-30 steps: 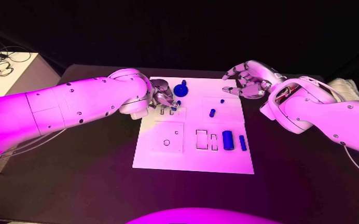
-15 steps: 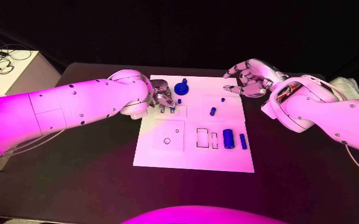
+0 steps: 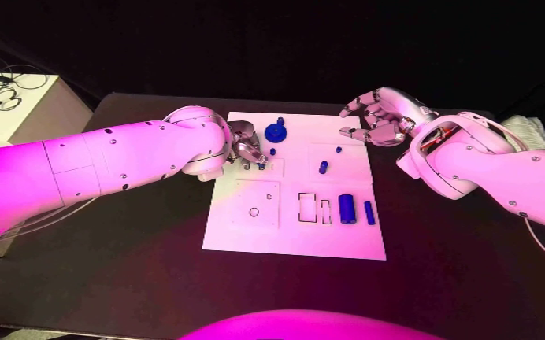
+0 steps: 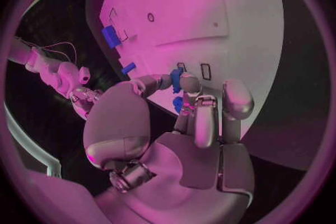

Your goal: Assemble the parts on the task board

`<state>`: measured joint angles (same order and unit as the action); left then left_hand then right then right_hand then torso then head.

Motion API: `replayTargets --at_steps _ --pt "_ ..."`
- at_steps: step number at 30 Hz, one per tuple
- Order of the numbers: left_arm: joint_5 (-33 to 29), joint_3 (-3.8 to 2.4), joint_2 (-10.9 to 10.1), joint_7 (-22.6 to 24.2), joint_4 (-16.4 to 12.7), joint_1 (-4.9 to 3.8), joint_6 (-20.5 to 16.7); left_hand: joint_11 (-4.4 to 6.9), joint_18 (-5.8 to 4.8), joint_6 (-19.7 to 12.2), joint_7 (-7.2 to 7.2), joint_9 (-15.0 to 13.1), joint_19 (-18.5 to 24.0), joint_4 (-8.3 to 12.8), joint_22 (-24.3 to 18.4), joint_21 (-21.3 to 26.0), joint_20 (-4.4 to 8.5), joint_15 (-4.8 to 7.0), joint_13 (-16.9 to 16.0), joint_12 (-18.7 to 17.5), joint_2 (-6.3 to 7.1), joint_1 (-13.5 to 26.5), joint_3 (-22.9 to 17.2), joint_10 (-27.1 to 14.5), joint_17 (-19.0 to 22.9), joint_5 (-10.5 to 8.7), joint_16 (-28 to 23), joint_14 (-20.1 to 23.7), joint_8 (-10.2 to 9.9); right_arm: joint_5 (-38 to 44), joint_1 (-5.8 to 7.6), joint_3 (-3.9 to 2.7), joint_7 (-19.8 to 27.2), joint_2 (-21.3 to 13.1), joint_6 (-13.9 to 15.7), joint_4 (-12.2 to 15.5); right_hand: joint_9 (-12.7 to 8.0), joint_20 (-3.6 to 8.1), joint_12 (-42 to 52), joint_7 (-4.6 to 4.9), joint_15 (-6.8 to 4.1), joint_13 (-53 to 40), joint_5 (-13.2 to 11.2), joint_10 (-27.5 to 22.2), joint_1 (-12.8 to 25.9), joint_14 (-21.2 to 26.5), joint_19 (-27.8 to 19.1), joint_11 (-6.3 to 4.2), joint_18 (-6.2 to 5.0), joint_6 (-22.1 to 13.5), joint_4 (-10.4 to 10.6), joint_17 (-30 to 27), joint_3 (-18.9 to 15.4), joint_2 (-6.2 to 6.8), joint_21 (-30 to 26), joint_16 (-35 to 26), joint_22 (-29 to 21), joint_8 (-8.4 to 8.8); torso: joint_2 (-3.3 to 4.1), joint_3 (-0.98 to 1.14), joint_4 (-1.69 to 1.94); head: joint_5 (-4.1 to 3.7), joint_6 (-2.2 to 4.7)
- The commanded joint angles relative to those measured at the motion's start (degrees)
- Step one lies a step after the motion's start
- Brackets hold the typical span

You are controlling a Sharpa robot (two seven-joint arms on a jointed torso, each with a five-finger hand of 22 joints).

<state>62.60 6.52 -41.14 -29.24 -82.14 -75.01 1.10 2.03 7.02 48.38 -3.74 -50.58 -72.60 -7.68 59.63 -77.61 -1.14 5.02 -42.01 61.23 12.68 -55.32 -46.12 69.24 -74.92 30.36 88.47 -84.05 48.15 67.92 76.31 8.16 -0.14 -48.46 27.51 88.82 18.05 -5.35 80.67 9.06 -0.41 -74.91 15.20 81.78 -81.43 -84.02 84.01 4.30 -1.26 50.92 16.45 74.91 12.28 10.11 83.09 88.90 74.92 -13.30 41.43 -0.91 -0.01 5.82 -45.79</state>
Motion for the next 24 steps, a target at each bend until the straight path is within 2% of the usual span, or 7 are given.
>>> replayTargets --at_steps 1,19,24 --pt "0.45 0.02 0.01 -0.11 -0.19 0.21 -0.09 0.12 -0.86 2.03 1.75 -0.02 -0.41 12.22 0.10 -0.27 -0.14 0.25 0.08 0.16 -0.75 0.06 -11.78 0.45 -12.52 0.20 0.34 -5.16 0.38 0.43 -0.04 -0.02 0.12 -0.01 -0.24 -0.04 -0.07 -0.31 -0.01 0.09 0.29 -7.13 0.13 -0.12 0.43 -5.34 2.87 -0.04 -0.68 0.05 -0.11 12.72 0.34 -0.01 -0.25 -0.21 8.97 -0.09 0.08 -0.02 -0.03 0.07 -0.11" --pt "0.33 0.02 -0.56 -0.15 -0.94 0.46 1.59 0.15 -0.89 2.02 1.77 0.00 -0.51 12.27 0.23 -0.34 -0.09 0.28 0.20 0.08 -0.78 0.07 -11.85 0.45 -12.59 0.21 0.37 -5.19 0.38 0.41 -0.09 -0.02 0.03 -0.06 -0.40 -0.12 -0.08 -0.31 0.13 0.08 0.29 -7.23 0.30 0.01 0.62 -5.35 2.91 -0.04 -0.66 0.08 -0.07 12.75 0.47 0.03 -0.16 -0.20 9.05 -0.10 0.04 0.06 -0.03 0.12 -0.58" --pt "0.32 0.02 -0.61 -0.18 -0.84 0.46 1.91 0.16 -0.90 2.02 1.77 0.00 -0.56 12.28 0.30 -0.37 -0.08 0.29 0.28 0.04 -0.79 0.06 -11.87 0.42 -12.56 0.21 0.35 -5.18 0.38 0.40 -0.10 -0.02 0.01 -0.09 -0.41 -0.11 -0.08 -0.31 0.13 0.08 0.29 -7.23 0.30 0.01 0.62 -5.35 2.91 -0.04 -0.66 0.08 -0.07 12.75 0.47 0.03 -0.16 -0.20 9.05 -0.10 0.04 0.01 0.02 0.13 -0.60"
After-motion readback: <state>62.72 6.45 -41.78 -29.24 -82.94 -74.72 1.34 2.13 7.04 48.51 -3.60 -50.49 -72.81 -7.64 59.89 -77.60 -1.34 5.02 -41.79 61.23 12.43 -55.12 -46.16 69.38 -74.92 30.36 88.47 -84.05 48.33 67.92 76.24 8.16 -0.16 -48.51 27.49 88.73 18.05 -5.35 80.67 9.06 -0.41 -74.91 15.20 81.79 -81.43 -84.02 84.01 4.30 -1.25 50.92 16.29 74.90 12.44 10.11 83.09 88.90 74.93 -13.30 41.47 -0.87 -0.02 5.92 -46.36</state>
